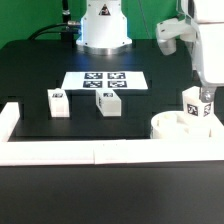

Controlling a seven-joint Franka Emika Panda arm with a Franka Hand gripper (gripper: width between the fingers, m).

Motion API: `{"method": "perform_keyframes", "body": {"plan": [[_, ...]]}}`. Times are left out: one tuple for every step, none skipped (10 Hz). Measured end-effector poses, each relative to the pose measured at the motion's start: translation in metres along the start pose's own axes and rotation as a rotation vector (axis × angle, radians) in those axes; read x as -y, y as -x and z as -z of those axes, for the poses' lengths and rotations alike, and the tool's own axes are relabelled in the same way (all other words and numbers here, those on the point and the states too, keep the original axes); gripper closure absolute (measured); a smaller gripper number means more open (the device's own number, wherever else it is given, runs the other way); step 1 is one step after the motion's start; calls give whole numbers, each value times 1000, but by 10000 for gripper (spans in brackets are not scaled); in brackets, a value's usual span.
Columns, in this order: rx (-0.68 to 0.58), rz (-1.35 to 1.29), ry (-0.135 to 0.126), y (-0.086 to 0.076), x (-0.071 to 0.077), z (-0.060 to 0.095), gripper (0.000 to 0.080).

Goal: Assemble stool

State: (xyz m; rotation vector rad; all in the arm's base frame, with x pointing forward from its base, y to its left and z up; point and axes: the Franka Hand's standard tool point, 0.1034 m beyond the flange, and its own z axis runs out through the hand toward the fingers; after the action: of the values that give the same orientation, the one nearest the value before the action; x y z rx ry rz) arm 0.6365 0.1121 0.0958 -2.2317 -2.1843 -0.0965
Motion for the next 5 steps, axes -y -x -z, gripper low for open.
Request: {"method": "perform_keyframes", "body": {"plan": [[8, 35, -3, 3, 3, -2, 151], [23, 109, -2, 7, 2, -2, 151], [35, 154, -2, 10, 2, -2, 151], [47, 219, 1, 13, 1, -4, 151], [62, 341, 12, 15, -1, -9, 151]]}}
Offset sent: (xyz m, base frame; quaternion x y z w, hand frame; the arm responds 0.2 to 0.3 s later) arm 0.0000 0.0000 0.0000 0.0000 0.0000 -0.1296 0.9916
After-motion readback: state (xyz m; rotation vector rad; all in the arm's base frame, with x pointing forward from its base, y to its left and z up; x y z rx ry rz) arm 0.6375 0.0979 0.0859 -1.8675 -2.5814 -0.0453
